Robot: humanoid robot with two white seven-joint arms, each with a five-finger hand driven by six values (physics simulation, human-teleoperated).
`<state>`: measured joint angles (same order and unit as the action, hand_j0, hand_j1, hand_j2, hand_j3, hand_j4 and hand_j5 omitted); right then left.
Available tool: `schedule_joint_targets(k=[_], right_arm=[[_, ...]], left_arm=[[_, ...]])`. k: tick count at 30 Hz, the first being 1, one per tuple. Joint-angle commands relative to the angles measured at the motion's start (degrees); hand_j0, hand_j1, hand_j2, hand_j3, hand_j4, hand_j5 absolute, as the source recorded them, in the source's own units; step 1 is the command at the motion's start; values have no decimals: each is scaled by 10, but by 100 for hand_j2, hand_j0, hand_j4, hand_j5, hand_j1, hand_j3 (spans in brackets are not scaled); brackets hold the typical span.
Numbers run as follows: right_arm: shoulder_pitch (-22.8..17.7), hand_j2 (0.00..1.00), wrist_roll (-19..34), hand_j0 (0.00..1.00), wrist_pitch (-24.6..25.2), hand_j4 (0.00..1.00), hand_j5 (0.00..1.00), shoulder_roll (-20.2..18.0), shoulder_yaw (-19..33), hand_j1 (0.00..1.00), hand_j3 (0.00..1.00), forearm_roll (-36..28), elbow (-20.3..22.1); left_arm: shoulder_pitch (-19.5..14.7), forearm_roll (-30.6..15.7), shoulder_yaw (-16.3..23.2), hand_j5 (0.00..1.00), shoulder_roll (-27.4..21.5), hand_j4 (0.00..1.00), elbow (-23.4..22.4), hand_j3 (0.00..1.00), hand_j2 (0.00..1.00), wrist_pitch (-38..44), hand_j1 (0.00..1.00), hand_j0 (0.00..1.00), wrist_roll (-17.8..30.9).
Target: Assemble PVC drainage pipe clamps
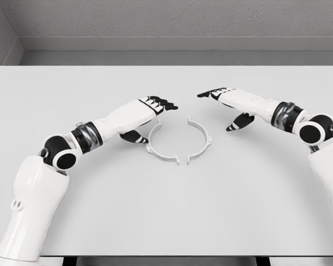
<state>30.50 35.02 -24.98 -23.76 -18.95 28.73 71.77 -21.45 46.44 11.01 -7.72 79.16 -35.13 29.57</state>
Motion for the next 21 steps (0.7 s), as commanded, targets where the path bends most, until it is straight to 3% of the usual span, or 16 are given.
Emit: schedule_joint_targets(k=[1, 21], right_arm=[[0, 100, 0, 100, 7, 100, 100, 6, 1, 100, 100, -3, -3], [10, 100, 0, 100, 27, 100, 100, 8, 0, 100, 100, -30, -14]], left_arm=[[0, -3, 0, 100, 1, 100, -3, 100, 100, 1, 100, 100, 0], [-17, -3, 2, 100, -1, 100, -16, 100, 100, 1, 100, 100, 0]])
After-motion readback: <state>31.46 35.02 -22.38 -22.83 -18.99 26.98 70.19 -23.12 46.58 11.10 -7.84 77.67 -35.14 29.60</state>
